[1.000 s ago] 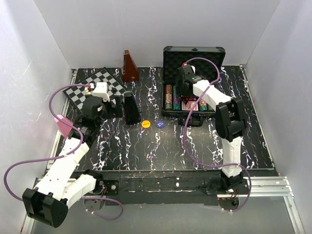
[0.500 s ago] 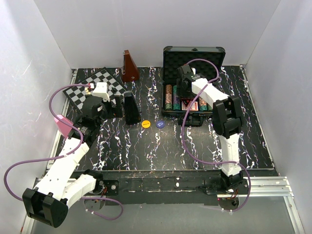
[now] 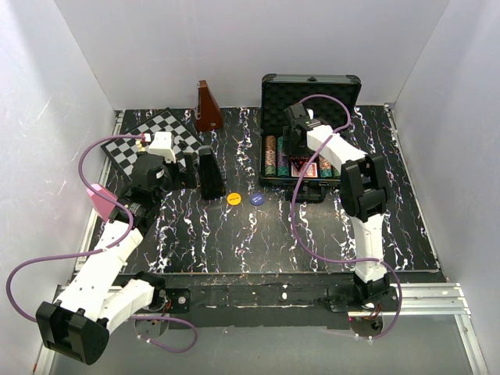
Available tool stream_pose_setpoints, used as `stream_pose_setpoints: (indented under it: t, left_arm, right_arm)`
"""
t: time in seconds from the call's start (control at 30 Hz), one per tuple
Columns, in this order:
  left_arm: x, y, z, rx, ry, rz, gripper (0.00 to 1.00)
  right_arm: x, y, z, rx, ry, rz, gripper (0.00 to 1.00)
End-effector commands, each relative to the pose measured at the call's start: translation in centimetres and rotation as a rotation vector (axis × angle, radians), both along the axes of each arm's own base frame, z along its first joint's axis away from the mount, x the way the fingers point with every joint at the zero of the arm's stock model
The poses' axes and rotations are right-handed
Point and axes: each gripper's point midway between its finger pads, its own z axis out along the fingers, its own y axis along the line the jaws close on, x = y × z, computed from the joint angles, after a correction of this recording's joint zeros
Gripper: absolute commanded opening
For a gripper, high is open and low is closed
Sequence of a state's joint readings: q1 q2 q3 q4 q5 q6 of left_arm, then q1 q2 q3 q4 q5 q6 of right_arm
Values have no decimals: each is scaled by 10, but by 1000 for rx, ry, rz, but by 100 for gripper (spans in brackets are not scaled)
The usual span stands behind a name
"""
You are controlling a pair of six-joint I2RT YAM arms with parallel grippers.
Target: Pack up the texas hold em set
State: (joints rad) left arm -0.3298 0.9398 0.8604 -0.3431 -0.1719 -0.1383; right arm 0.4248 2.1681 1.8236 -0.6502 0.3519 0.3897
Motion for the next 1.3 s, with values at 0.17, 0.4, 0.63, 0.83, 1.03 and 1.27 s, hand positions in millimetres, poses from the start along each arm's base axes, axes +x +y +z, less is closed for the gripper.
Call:
stream_pose_setpoints:
  t: [0.17,0.4,0.63,0.83,1.03,1.27]
  left_arm:
    - [0,1,7,0,-22,4,98]
    - [0,1,7,0,-22,4,98]
    - [0,1,8,-1,-27,5,98]
    - [-1,2,8,-1,-27,7,98]
    - [-1,1,8,-5,-28,2,98]
    - [-1,-1,8,-12,-26,-5,98]
  right_arm:
    - [13,2,12,20,-36,-14,82]
    - [13,0,19,24,-46,-15,84]
    - [7,7,43,72,-91,37,82]
    - [-13,19,79,133,-192,118,79]
    - [-61,59,103,177,-241,279,79]
    - [-123,119,81,168,-149,459,80]
